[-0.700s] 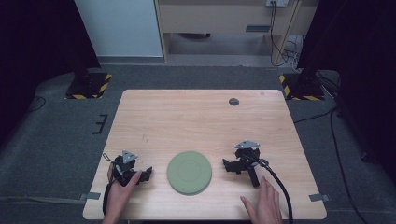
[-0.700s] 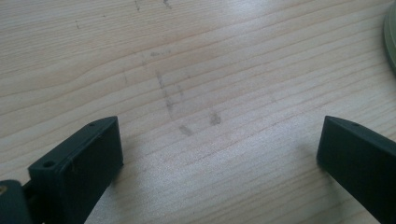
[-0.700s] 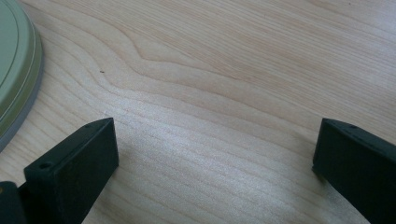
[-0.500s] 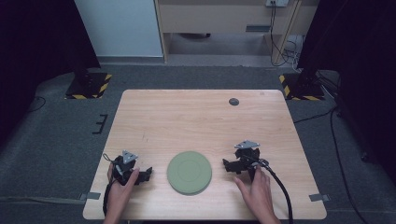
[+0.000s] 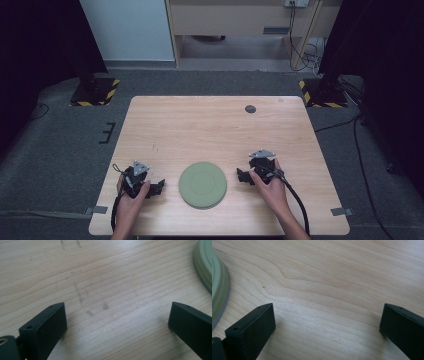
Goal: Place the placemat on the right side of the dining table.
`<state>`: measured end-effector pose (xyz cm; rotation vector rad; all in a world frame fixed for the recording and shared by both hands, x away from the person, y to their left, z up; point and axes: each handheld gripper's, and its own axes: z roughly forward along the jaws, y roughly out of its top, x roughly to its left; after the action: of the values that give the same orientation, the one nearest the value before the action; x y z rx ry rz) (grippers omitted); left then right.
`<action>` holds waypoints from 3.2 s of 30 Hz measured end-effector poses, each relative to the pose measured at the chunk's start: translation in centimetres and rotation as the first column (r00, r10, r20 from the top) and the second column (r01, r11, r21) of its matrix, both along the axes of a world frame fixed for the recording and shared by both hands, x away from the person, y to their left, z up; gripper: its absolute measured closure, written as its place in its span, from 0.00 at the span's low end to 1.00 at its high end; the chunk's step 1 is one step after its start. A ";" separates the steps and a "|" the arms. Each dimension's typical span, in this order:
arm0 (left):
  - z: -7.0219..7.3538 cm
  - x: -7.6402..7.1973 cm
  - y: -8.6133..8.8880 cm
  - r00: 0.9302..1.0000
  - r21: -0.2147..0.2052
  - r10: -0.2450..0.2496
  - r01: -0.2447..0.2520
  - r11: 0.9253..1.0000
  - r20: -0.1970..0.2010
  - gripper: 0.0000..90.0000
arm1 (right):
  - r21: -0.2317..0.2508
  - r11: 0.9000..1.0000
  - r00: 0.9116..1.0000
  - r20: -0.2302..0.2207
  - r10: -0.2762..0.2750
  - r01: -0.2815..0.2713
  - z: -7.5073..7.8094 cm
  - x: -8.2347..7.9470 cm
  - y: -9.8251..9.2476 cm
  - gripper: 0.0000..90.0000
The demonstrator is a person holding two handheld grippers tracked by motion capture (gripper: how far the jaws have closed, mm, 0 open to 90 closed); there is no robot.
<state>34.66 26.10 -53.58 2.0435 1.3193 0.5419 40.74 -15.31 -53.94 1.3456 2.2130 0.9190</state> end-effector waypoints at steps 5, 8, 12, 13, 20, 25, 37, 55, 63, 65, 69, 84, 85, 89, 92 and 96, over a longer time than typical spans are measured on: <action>0.6 -0.6 -0.5 0.999 -0.037 -0.034 0.036 0.999 0.037 0.03 | -0.011 0.997 0.997 -0.008 0.071 -0.071 0.4 -0.8 0.4 0.06; 0.9 -0.9 -0.6 0.997 -0.047 -0.050 0.053 0.997 0.051 0.03 | 0.004 0.996 0.996 0.009 0.088 -0.088 1.0 -1.4 0.6 0.05; 1.1 -1.6 -1.3 0.995 -0.062 -0.088 0.091 0.994 0.057 0.03 | 0.001 0.987 0.986 0.048 0.160 -0.161 2.2 -3.5 1.6 0.06; 1.1 -1.6 -1.5 0.994 -0.063 -0.095 0.099 0.993 0.054 0.03 | 0.001 0.987 0.986 0.048 0.160 -0.161 2.2 -3.5 1.6 0.06; 0.8 -1.6 -2.7 0.989 -0.063 -0.144 0.146 0.987 0.033 0.03 | -0.002 0.980 0.978 0.050 0.201 -0.201 2.3 -4.8 2.3 0.08; 0.6 -1.6 -3.1 0.988 -0.066 -0.151 0.153 0.986 0.025 0.03 | -0.008 0.976 0.975 0.048 0.216 -0.216 2.2 -5.1 2.7 0.08; 0.5 -1.6 -3.8 0.984 -0.057 -0.178 0.179 0.982 0.017 0.03 | -0.030 0.971 0.971 0.034 0.236 -0.235 1.7 -5.3 3.3 0.08; 0.5 -1.6 -4.6 0.982 -0.035 -0.190 0.191 0.981 0.021 0.03 | -0.038 0.970 0.970 0.032 0.242 -0.241 1.3 -5.4 3.8 0.08; 0.5 -1.5 -4.6 0.982 -0.028 -0.187 0.188 0.982 0.021 0.02 | -0.038 0.972 0.972 0.033 0.234 -0.233 1.3 -5.4 3.8 0.07; 0.6 -1.5 -4.6 0.982 -0.025 -0.187 0.187 0.982 0.022 0.02 | -0.042 0.972 0.972 0.037 0.234 -0.232 1.3 -5.4 3.8 0.07; 0.6 -1.4 -4.7 0.983 -0.022 -0.180 0.180 0.983 0.025 0.02 | -0.041 0.974 0.973 0.037 0.226 -0.225 1.3 -5.4 3.8 0.07; 0.8 -1.5 -4.7 0.983 -0.024 -0.181 0.182 0.983 0.037 0.03 | -0.025 0.975 0.975 0.030 0.222 -0.221 1.5 -5.3 3.7 0.08; 0.8 -1.5 -4.7 0.982 -0.026 -0.183 0.184 0.983 0.038 0.03 | -0.023 0.974 0.974 0.030 0.225 -0.224 1.6 -5.3 3.7 0.08; 0.7 -1.6 -4.9 0.981 -0.024 -0.190 0.191 0.981 0.034 0.03 | -0.021 0.971 0.971 0.023 0.237 -0.237 1.6 -5.5 3.7 0.08; 0.7 -1.6 -4.9 0.982 -0.019 -0.187 0.188 0.982 0.035 0.03 | -0.019 0.971 0.970 0.025 0.241 -0.240 1.6 -5.5 3.8 0.08; 0.7 -1.5 -4.9 0.982 -0.018 -0.185 0.186 0.982 0.032 0.02 | -0.026 0.971 0.971 0.027 0.239 -0.238 1.5 -5.6 4.0 0.08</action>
<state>33.16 21.18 -52.87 2.1061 1.0980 0.4710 35.17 -11.32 -52.46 1.0631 2.3907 0.9859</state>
